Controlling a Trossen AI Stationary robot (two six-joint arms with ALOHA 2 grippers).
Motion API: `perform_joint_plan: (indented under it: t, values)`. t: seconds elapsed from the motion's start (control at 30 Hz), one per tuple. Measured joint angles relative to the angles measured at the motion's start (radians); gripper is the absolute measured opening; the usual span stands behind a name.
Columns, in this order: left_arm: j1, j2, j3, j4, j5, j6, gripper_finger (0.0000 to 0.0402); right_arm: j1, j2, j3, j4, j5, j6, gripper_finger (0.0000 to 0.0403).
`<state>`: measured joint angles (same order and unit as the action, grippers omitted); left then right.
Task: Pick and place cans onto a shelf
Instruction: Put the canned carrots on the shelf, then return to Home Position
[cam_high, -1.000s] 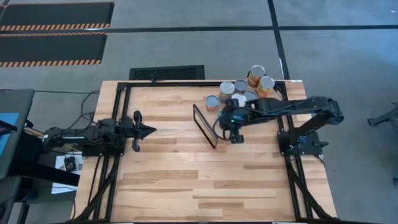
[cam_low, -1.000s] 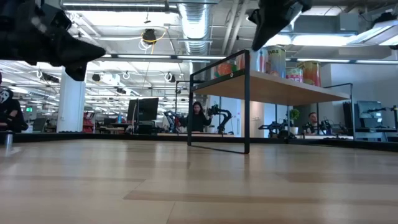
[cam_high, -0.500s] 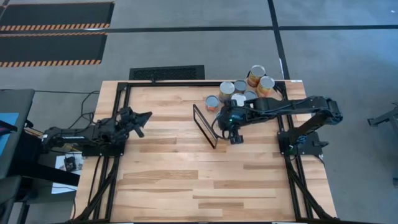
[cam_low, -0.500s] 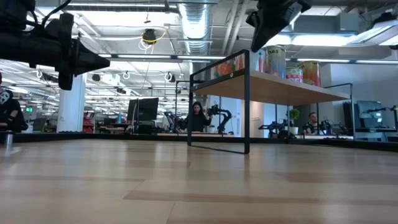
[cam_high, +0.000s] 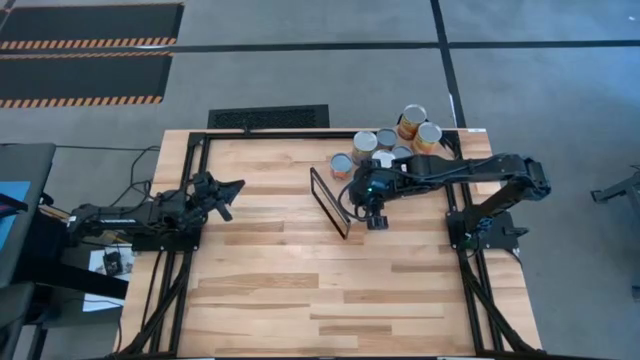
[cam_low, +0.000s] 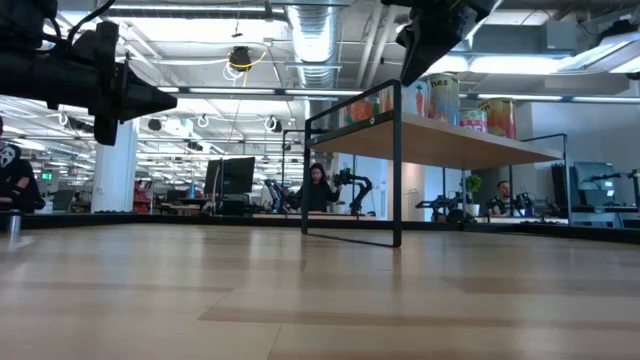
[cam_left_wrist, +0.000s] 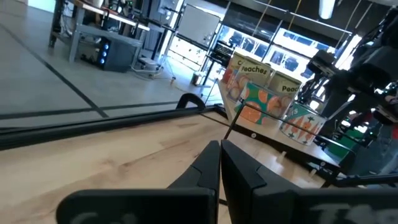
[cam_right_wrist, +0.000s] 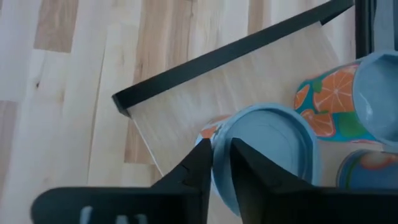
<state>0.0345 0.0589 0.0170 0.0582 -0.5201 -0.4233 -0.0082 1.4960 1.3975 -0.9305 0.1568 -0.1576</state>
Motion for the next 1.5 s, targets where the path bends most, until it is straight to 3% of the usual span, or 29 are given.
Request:
perform_joint_plan:
  t: [0.3, 0.4, 0.53, 0.67, 0.83, 1.07, 1.2, 1.37, 1.5]
  values:
    - [0.000, 0.000, 0.001, -0.002, 0.000, 0.003, 0.0000, 0.034, -0.026, 0.043, 0.002, 0.060, -0.031, 0.0107]
    - [0.004, 0.000, 0.002, -0.002, -0.070, 0.207, 0.0000, 0.067, -0.059, 0.069, -0.004, 0.123, -0.038, 0.0098]
    - [0.005, 0.000, 0.002, -0.002, -0.139, 0.438, 0.0000, 0.111, -0.134, 0.039, 0.058, 0.127, -0.052, 0.0053]
    - [0.005, 0.000, 0.002, 0.000, -0.146, 0.535, 0.0000, 0.142, -0.216, -0.083, 0.192, 0.077, -0.054, 0.0010]
    - [-0.002, 0.000, 0.002, -0.001, -0.058, 0.351, 0.0000, 0.185, -0.335, -0.292, 0.421, 0.050, -0.081, 0.0013]
    - [-0.002, -0.003, -0.001, -0.003, 0.213, 0.355, 0.0000, 0.200, -0.532, -0.596, 0.743, 0.002, -0.088, 0.0008]
    - [-0.002, -0.003, -0.002, -0.004, 0.251, 0.332, 0.0000, 0.201, -0.643, -0.727, 0.812, 0.001, -0.087, 0.0004]
    - [-0.002, -0.003, -0.006, 0.010, 0.274, 0.322, 0.0000, 0.204, -0.789, -0.854, 0.838, 0.093, -0.074, 0.0004]
    - [-0.002, -0.003, -0.006, 0.014, 0.283, 0.296, 0.0000, 0.188, -0.910, -0.930, 0.842, 0.075, -0.068, 0.0003]
